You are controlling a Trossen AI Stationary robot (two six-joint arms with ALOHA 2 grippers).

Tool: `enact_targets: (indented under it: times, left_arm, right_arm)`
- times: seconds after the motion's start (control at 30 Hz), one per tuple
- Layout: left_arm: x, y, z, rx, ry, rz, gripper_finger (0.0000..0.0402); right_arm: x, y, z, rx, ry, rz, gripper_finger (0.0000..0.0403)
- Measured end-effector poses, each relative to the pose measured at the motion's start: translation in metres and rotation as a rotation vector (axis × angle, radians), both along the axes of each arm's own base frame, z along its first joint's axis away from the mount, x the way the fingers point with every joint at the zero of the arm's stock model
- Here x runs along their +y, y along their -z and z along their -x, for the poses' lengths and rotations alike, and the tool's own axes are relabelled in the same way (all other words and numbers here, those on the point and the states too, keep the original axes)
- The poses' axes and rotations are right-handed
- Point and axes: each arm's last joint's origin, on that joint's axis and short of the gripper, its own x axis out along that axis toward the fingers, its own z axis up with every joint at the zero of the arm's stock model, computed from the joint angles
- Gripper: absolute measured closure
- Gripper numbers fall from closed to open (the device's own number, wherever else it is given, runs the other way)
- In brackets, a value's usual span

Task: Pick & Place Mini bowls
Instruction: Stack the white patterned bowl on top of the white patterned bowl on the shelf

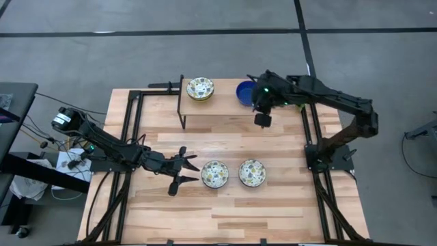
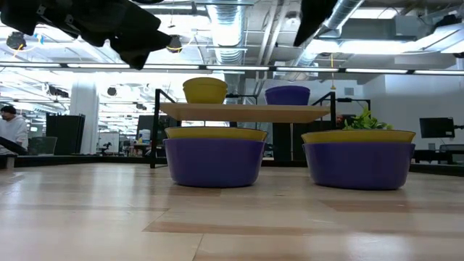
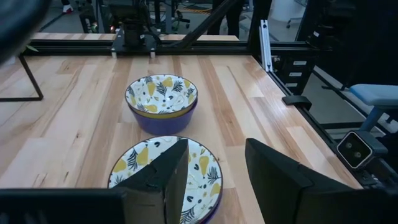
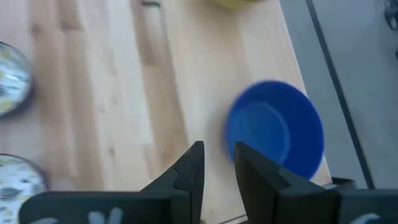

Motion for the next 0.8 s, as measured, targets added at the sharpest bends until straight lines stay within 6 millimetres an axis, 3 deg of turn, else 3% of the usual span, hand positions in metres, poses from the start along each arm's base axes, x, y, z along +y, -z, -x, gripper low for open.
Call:
enact_targets:
  times: [0.13,0.3,0.53,0.8]
  left_arm:
    - [-0.002,0.0,0.001,0.0,0.011,0.0,0.0243]
    - [-0.003,0.0,0.001,0.0,0.015,0.0,0.0243]
    - [-0.005,0.008,-0.003,0.03,0.015,-0.016,0.0243]
    - [-0.017,0.039,-0.021,0.078,0.095,-0.312,0.0243]
  right_arm:
    - [0.026,-0.005,0.011,-0.053,-0.062,-0.008,0.0324]
    - [0.058,0.007,0.027,-0.048,-0.122,-0.053,0.0323]
    - [0.094,0.046,0.043,-0.074,-0.173,-0.133,0.0323]
    - [0.135,0.094,0.044,-0.06,-0.264,-0.196,0.0323]
